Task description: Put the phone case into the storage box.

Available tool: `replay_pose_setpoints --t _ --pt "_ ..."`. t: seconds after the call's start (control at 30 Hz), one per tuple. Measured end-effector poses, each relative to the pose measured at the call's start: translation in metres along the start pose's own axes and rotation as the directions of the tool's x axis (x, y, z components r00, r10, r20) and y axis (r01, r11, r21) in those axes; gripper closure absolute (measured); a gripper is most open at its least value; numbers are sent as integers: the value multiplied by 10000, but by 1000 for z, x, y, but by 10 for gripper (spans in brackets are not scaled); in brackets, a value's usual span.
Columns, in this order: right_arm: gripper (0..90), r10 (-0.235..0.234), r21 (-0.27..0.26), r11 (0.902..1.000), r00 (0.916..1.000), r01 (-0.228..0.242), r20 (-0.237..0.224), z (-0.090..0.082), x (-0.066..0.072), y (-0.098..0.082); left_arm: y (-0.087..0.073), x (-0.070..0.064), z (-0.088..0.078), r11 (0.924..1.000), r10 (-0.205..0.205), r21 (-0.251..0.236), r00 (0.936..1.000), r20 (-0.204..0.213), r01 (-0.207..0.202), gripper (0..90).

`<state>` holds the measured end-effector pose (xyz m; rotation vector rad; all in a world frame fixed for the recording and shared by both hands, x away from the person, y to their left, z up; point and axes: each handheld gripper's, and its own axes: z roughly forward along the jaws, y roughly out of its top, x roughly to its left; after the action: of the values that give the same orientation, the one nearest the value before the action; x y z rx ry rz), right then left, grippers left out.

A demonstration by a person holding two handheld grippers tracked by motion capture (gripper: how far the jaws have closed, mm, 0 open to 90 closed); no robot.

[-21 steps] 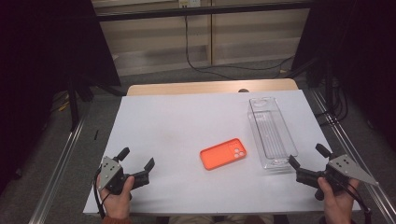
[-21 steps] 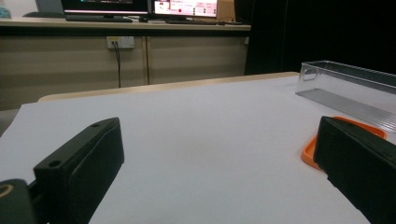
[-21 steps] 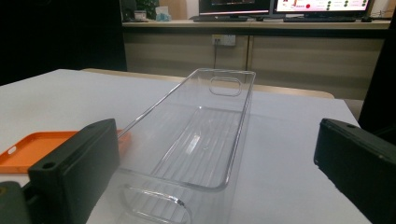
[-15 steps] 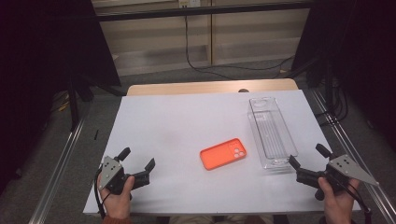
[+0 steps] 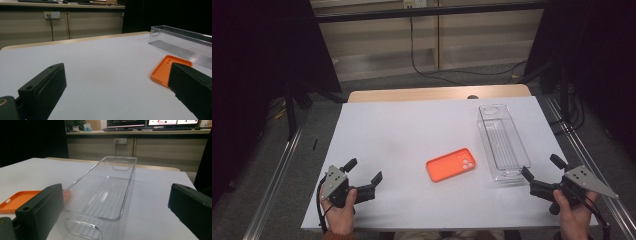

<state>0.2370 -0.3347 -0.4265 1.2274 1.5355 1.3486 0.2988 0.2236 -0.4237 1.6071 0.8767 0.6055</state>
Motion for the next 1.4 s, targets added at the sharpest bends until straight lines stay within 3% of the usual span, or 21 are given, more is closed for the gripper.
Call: replay_pose_setpoints --t 0.2,0.5,0.77,0.9,1.13,1.27,1.4 --pt "0 -16 -2 10000 10000 16 8 0 1 0 1 -3 2 9998 101 188 9986 517 -110 23" --pt "0 -155 -8 9999 9999 155 -54 -1 3 1 1 -6 6 9986 -242 491 9909 1326 178 26" --pt "0 -121 13 9999 9999 121 -76 -1 3 1 1 -8 15 9951 -375 970 9792 1995 184 30" --pt "0 -146 14 9999 9999 147 -80 -1 3 1 2 -9 20 9925 -385 1215 9692 2433 89 39" --pt "0 -155 21 9999 9998 156 -104 0 3 1 2 -14 31 9860 -284 1664 9726 2309 -107 39" --pt "0 -141 33 9999 9998 141 -104 -1 3 1 3 -17 39 9780 -291 2074 9681 2487 -239 40" --pt "0 -135 31 9999 9998 136 -113 -1 3 1 7 -20 44 9784 -253 2050 9674 2521 -278 45"
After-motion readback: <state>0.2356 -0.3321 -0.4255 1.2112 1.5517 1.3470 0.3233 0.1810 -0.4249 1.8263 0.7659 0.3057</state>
